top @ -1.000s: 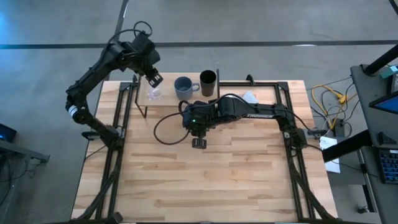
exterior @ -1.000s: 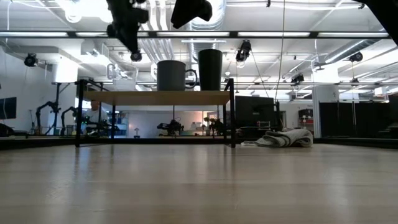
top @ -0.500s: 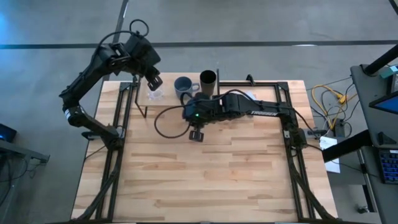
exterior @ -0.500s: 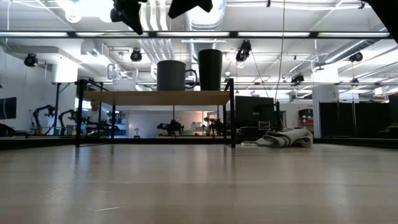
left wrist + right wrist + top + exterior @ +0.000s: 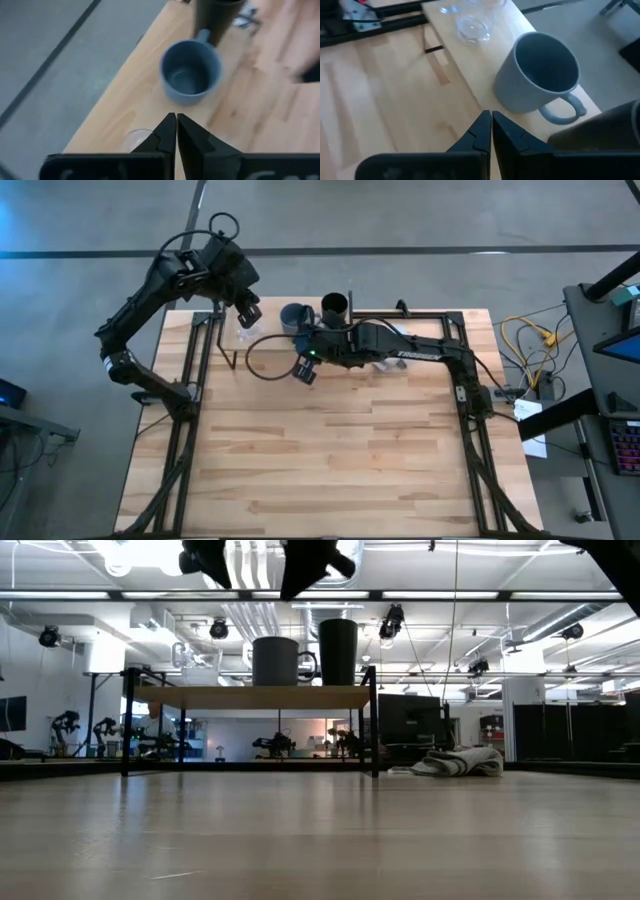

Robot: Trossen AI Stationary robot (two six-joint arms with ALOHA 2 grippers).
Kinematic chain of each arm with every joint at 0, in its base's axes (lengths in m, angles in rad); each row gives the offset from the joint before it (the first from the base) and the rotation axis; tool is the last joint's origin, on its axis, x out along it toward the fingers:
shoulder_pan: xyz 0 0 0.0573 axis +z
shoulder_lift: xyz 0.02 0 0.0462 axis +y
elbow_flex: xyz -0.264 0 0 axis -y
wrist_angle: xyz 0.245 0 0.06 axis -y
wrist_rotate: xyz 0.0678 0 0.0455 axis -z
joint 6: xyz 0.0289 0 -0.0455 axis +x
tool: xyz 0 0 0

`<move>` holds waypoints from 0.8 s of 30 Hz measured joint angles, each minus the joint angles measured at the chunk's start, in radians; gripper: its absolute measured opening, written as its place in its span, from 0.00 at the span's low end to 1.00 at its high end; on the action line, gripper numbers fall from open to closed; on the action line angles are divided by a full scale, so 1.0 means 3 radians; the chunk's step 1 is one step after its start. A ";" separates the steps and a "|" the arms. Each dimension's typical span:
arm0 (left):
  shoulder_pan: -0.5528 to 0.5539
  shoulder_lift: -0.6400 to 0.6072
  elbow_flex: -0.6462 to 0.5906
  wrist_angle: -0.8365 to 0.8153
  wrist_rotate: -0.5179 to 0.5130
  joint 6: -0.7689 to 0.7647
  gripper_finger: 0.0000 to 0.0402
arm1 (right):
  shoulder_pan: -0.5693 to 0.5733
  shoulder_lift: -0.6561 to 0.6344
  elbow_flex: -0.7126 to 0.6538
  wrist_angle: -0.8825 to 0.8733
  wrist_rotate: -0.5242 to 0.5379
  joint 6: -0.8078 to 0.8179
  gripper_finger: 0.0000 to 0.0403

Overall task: Stack small to large cups/mugs on shelf
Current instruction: Adjust the blue mug on the shelf

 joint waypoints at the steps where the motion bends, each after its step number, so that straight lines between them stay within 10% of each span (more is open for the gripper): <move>1: -0.0010 -0.0036 0.0003 -0.0001 0.0041 -0.0001 0.00 | -0.0034 0.0000 -0.0059 0.0071 -0.0004 0.0001 0.02; 24: -0.0047 -0.0176 0.0001 0.0002 0.0024 0.0118 0.00 | -0.0369 0.0004 -0.0611 0.0582 -0.0005 -0.0015 0.02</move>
